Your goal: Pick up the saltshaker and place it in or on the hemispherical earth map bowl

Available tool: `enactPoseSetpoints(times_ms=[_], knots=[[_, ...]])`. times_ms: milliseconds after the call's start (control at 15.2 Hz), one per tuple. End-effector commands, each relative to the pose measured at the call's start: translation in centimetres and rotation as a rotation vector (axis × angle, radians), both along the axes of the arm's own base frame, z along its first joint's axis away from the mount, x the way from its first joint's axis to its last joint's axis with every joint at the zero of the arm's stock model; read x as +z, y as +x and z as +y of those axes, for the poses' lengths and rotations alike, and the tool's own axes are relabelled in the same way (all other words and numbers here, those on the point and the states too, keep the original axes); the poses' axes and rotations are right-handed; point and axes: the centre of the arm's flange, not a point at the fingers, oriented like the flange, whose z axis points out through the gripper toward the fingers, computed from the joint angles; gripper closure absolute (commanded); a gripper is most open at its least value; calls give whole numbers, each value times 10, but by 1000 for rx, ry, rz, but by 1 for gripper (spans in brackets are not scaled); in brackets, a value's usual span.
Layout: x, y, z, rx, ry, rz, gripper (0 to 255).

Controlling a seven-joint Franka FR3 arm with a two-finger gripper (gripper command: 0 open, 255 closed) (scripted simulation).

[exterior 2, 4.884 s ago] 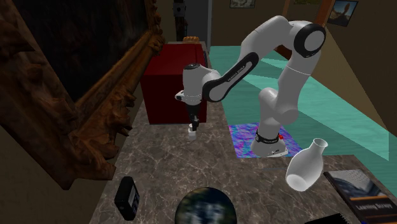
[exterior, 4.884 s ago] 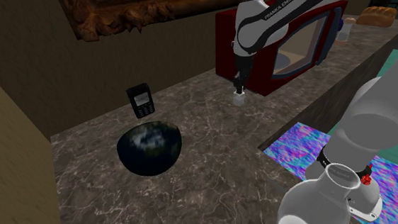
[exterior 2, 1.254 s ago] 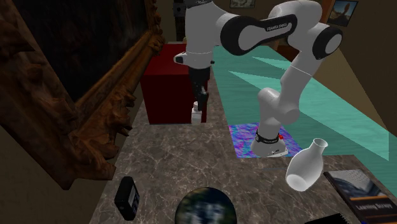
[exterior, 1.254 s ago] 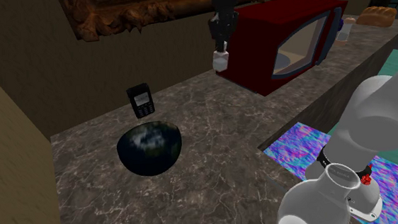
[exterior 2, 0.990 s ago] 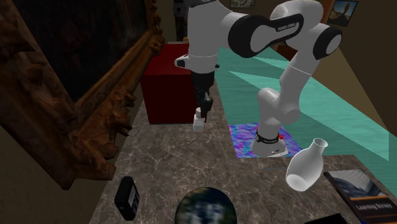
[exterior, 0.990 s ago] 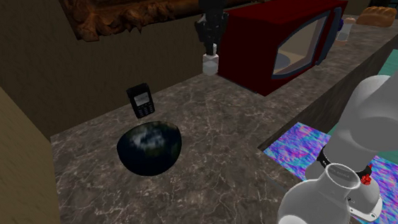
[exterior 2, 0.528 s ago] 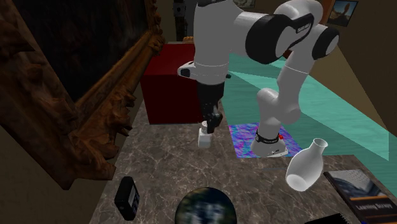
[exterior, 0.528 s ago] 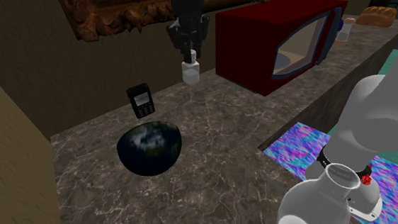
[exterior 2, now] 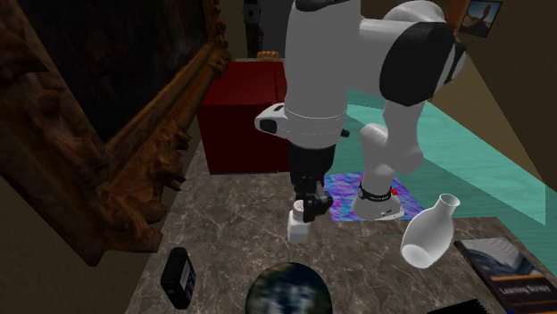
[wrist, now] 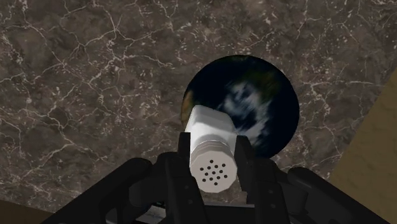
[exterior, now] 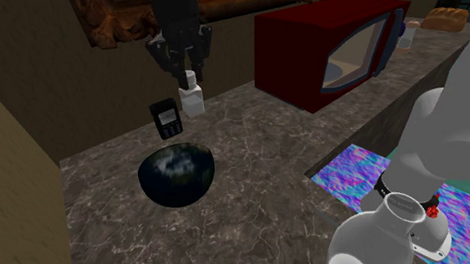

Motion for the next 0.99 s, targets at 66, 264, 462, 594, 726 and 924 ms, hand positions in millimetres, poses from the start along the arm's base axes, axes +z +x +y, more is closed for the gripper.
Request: enactPoseSetpoints(times_ms=[66, 264, 462, 594, 726, 924], knots=[[6, -5, 40, -2, 1, 0, 255], [9, -7, 80, -2, 1, 0, 255], [5, -8, 95, -2, 1, 0, 255], [-6, -8, 95, -2, 1, 0, 255], [-16, -8, 95, -2, 1, 0, 255], [-32, -8, 95, -2, 1, 0, 255]])
